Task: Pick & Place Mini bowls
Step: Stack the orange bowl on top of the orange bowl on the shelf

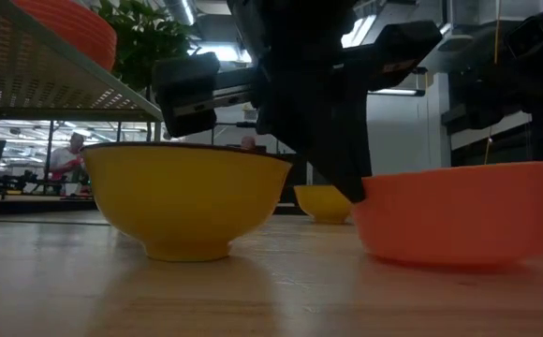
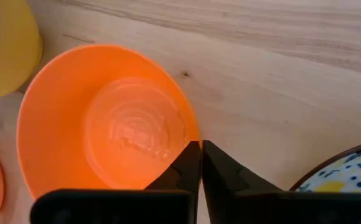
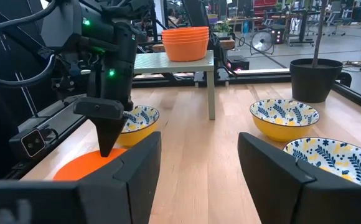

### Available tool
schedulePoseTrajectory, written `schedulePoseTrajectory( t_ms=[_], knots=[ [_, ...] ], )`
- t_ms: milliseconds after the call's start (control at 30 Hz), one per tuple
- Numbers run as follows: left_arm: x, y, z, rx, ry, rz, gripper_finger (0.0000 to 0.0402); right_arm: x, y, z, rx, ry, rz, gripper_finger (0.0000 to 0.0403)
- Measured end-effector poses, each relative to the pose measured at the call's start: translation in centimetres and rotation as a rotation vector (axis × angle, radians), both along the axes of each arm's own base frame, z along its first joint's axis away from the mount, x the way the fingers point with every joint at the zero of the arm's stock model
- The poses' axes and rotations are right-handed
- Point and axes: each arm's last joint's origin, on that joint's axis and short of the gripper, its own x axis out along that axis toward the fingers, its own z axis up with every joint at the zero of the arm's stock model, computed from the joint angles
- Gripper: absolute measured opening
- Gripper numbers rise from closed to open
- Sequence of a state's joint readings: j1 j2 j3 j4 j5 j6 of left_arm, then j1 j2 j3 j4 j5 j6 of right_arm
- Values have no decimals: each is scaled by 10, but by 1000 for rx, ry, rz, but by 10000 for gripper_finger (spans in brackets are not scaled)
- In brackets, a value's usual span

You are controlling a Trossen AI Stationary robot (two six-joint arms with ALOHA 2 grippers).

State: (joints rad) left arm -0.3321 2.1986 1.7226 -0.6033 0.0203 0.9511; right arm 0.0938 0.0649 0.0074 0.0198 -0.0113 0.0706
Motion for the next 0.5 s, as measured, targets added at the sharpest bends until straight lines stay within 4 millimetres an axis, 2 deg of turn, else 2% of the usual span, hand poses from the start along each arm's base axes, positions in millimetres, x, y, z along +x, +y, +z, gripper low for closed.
schedulePoseTrajectory(
  t_ms=[233, 500],
  knots=[
    [0, 0, 5, -34, 10, 26, 3, 0, 0, 0, 0, 0, 0, 213],
    [3, -2, 32, -48, 20, 41, 3, 0, 0, 0, 0, 0, 0, 213]
  ],
)
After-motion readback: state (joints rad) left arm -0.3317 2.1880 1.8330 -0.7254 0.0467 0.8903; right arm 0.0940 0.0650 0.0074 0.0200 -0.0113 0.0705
